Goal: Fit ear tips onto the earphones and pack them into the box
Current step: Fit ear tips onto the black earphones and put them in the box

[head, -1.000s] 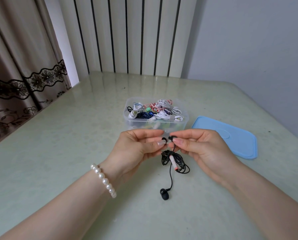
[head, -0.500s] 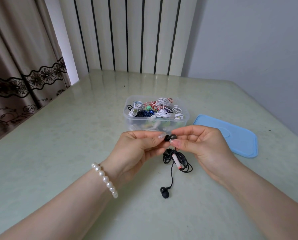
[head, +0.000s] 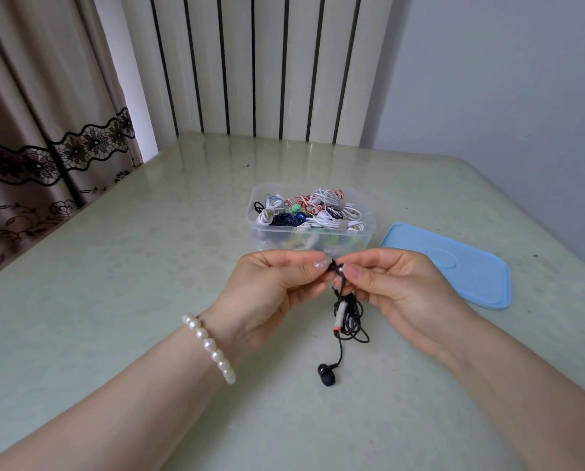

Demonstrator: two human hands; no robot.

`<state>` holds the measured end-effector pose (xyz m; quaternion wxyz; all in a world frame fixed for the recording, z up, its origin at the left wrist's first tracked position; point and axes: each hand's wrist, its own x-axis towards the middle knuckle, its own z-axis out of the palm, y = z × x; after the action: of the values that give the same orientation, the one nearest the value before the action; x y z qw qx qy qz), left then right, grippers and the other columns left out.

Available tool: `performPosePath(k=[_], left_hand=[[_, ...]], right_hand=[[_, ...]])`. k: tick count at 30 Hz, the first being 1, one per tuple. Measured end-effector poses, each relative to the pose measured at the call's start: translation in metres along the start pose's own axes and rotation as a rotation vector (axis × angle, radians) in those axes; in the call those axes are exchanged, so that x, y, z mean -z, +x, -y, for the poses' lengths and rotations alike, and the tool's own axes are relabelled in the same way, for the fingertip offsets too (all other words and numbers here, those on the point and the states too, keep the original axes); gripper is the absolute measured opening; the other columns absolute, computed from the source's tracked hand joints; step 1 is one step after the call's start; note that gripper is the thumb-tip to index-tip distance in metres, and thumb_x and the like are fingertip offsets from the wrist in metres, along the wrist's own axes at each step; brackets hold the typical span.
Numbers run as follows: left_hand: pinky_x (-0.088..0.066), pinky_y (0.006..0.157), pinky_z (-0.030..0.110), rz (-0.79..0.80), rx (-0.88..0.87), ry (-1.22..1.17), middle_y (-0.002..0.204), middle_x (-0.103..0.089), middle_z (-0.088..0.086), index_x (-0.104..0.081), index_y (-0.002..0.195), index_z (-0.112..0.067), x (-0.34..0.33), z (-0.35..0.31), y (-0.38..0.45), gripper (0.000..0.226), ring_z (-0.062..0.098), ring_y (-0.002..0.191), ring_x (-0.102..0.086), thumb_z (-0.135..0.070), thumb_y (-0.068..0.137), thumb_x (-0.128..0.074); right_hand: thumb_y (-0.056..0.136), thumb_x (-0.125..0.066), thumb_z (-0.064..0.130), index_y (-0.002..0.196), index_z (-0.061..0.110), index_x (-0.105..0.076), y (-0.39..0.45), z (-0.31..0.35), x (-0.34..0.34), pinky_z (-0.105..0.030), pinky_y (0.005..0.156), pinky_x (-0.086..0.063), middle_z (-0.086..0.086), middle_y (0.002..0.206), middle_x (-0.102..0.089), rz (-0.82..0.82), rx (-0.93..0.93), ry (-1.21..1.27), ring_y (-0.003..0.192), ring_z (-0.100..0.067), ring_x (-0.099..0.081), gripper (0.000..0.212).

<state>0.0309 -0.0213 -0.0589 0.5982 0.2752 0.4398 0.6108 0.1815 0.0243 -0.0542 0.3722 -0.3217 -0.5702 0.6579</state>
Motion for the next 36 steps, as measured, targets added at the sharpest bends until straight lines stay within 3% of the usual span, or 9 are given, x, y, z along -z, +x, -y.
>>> performPosePath(k=[5,11,17,26,31,36], left_hand=[[-0.057,0.064,0.021,0.026,0.039,-0.081,0.074,-0.071,0.015,-0.066,0.083,0.007,0.0027,-0.0022,0.0021,0.013,0.017,0.065,-0.07,0.007,0.073,-0.058],[-0.056,0.069,0.024,0.047,0.043,-0.054,0.077,-0.071,0.018,-0.069,0.077,0.005,-0.0004,0.0003,0.0,0.013,0.018,0.068,-0.07,0.007,0.075,-0.057],[-0.057,0.069,0.024,0.041,0.033,-0.051,0.076,-0.071,0.018,-0.069,0.078,0.006,-0.0003,0.0008,0.0008,0.017,0.019,0.067,-0.07,0.002,0.064,-0.061],[-0.056,0.072,0.025,0.034,0.006,0.0,0.076,-0.071,0.018,-0.069,0.078,0.006,-0.001,0.0022,0.0002,0.012,0.021,0.069,-0.069,0.008,0.073,-0.058],[-0.057,0.069,0.024,0.032,0.009,0.004,0.074,-0.07,0.018,-0.067,0.08,0.007,-0.0009,0.0016,0.0001,0.013,0.019,0.065,-0.069,0.01,0.077,-0.055],[-0.057,0.066,0.023,0.032,0.009,0.024,0.07,-0.07,0.016,-0.067,0.079,0.006,-0.0011,0.0012,-0.0007,0.013,0.018,0.063,-0.069,0.01,0.078,-0.055]], right_hand=[[0.058,-0.065,0.012,0.071,0.01,-0.073,0.0014,0.0017,0.0037,-0.015,0.058,-0.048,-0.005,0.064,-0.069,-0.039,0.042,-0.019,0.057,-0.011,-0.061,0.015],[0.055,-0.068,0.017,0.072,0.011,-0.073,0.0017,0.0009,0.0045,-0.015,0.062,-0.049,-0.007,0.069,-0.071,-0.074,0.102,-0.098,0.059,-0.013,-0.061,0.019],[0.056,-0.067,0.017,0.076,0.009,-0.071,0.0026,0.0003,0.005,-0.017,0.066,-0.051,-0.006,0.07,-0.071,-0.074,0.113,-0.184,0.061,-0.012,-0.062,0.022],[0.057,-0.066,0.018,0.076,0.009,-0.07,0.0026,-0.0002,0.0047,-0.017,0.066,-0.051,-0.007,0.07,-0.071,-0.073,0.113,-0.211,0.061,-0.013,-0.061,0.022],[0.068,-0.066,0.004,0.075,0.01,-0.069,0.0028,0.0004,0.0048,-0.014,0.062,-0.049,-0.001,0.062,-0.07,-0.074,0.102,-0.243,0.057,-0.008,-0.06,0.01],[0.074,-0.064,-0.004,0.074,0.009,-0.069,0.0011,0.0021,0.0047,-0.013,0.061,-0.049,-0.002,0.063,-0.069,-0.08,0.091,-0.272,0.056,-0.008,-0.06,0.014]])
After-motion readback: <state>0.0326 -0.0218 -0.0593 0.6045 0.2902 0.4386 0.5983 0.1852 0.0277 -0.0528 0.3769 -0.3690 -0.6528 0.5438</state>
